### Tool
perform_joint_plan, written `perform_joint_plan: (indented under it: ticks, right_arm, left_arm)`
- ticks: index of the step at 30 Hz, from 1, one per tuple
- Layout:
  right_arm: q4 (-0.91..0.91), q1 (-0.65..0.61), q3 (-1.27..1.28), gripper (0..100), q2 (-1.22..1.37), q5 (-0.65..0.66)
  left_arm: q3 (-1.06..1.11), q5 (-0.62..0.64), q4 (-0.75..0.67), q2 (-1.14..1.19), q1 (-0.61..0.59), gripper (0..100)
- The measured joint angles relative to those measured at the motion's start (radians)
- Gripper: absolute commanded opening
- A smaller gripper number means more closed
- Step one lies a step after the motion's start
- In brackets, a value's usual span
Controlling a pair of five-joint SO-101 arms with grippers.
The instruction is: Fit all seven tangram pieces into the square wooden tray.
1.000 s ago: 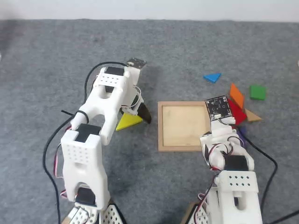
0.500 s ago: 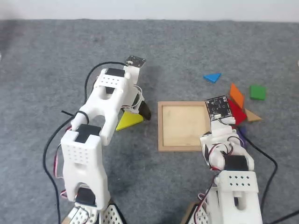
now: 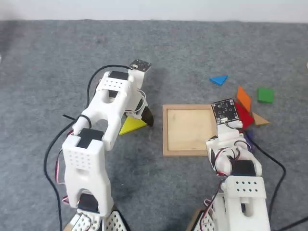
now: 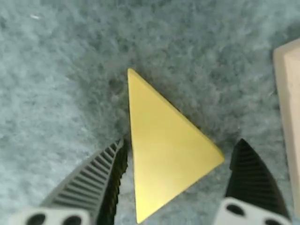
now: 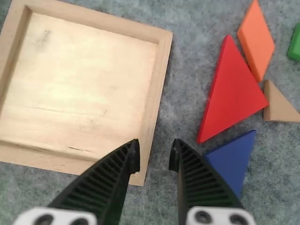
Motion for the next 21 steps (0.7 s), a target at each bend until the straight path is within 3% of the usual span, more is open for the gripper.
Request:
perform_joint_plan:
  ticks: [21]
  right_arm:
    - [0.0,0.0,0.0,12.6,0.0,0.0]
  left_arm:
    - [0.002,-0.011,0.043,-0.006,0.003,25]
